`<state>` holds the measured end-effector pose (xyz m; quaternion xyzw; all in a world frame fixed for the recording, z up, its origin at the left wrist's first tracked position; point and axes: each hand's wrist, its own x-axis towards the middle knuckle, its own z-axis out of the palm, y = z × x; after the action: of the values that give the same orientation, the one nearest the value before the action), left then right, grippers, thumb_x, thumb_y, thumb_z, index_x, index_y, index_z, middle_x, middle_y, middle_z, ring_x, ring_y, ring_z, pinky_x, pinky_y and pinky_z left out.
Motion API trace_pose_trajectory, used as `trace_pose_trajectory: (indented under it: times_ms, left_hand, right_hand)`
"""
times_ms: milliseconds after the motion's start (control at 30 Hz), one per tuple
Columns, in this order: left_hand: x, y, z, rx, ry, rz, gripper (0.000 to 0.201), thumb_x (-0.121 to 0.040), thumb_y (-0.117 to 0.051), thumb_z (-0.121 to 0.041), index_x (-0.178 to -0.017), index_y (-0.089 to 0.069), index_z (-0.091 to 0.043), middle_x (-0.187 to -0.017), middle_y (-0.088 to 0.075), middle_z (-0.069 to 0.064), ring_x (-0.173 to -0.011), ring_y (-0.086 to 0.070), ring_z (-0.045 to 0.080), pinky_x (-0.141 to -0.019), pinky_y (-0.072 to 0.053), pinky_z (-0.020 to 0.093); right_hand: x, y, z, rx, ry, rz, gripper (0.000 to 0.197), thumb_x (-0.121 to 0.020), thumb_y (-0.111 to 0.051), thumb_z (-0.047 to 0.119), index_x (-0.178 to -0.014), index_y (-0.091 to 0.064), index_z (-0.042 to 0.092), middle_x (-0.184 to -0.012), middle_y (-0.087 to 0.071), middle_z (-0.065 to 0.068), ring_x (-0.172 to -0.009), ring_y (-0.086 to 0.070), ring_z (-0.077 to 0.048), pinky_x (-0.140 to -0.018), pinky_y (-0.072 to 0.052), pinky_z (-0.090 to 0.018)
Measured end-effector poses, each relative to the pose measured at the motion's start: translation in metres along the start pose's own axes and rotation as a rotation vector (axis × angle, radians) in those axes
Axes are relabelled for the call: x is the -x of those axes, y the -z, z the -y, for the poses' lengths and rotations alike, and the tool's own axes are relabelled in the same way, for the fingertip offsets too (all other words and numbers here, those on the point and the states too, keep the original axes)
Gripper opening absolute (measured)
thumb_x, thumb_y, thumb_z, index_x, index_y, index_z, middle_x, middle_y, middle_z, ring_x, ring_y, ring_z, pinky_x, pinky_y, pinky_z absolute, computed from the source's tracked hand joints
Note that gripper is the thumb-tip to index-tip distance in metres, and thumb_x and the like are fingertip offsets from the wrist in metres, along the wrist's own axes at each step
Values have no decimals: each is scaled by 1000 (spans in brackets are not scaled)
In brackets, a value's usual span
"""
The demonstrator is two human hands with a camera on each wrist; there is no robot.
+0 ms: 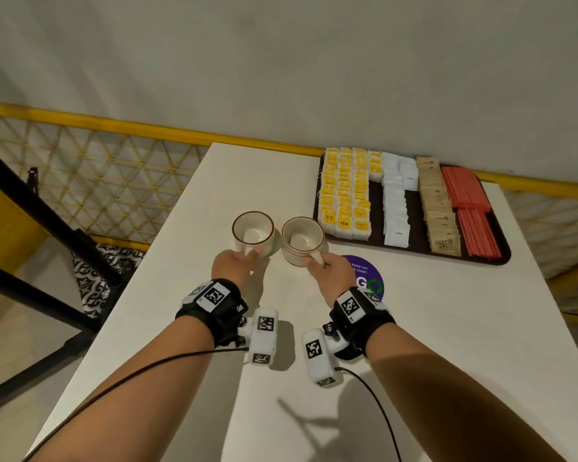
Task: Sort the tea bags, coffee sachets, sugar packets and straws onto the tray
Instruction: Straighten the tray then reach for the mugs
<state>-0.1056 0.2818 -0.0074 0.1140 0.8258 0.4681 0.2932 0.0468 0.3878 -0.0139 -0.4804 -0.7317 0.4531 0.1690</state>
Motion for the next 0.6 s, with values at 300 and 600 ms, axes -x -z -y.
trace_pose_trajectory:
  times_ms: [300,600]
  left_hand:
    - [-41,9,-20,92,-96,24,32,-90,-63,-28,-71,-64,-2,-71,-65,12,-70,-64,28,-88,-53,45]
    - [-150,5,-104,230,-109,66,21,-92,-61,-17,-84,-62,2,-74,-61,12,-64,-57,19,-73,-58,29]
  right_hand:
    - [-43,5,28,-84,-54,154,39,-97,-49,38,-72,-55,8,-66,-53,-15,-51,-45,-22,-51,-39,-26]
    - [-155,-2,87,-484,-210,82,38,-103,-32,26,-68,-46,16,-49,-55,-3,-41,-50,-15,-50,-38,-24]
